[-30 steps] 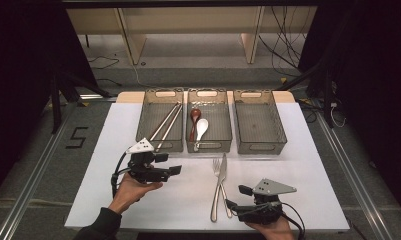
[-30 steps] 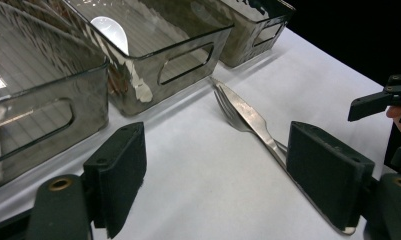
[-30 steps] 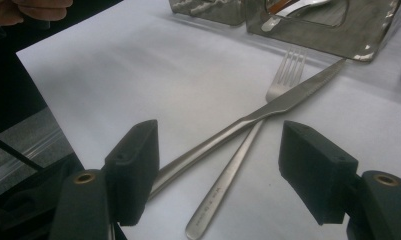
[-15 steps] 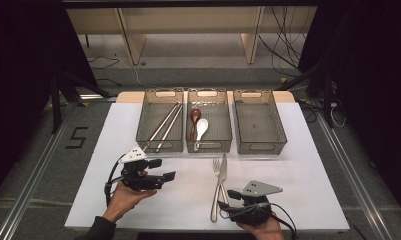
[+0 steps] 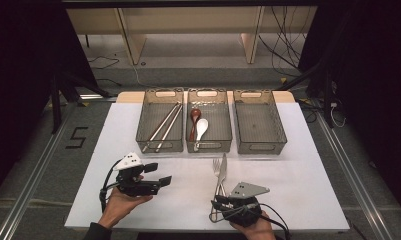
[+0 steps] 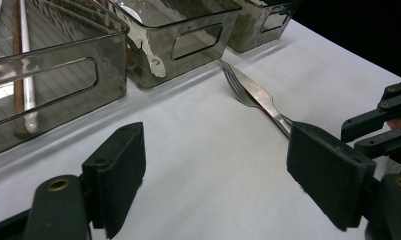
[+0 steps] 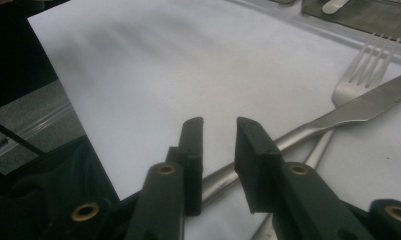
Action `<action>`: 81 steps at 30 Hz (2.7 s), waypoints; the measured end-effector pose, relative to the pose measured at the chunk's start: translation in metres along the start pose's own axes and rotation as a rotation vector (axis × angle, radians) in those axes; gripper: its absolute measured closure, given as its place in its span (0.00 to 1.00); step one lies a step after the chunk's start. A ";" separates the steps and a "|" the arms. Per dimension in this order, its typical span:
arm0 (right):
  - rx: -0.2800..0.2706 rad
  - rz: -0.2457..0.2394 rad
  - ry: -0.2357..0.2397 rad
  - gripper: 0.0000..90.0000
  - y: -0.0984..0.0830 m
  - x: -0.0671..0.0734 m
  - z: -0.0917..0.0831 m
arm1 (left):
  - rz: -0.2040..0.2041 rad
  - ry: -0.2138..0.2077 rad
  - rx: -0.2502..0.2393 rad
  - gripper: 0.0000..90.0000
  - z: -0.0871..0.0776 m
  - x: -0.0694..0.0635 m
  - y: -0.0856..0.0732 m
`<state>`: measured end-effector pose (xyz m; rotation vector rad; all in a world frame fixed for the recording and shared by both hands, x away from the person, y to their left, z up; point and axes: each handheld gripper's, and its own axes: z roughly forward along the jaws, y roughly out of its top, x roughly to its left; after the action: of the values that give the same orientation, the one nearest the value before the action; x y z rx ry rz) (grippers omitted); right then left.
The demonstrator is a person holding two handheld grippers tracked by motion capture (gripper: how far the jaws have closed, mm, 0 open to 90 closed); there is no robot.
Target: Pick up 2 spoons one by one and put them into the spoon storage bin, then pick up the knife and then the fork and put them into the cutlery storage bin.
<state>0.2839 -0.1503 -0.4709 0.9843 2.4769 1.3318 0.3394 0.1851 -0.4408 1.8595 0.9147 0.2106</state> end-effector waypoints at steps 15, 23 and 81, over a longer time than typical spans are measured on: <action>0.083 -0.045 0.007 0.97 0.005 0.007 0.020 | 0.034 0.026 0.015 0.26 -0.001 -0.002 -0.007; 0.134 -0.060 0.013 0.99 0.004 0.010 0.029 | 0.041 0.026 0.017 0.26 -0.001 -0.003 -0.008; 0.288 -0.102 -0.070 1.00 0.001 0.007 0.020 | 0.052 0.032 0.034 0.26 0.001 -0.003 -0.010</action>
<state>0.2880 -0.1319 -0.4806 0.9259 2.6734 0.9122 0.3327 0.1846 -0.4493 1.9177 0.8972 0.2597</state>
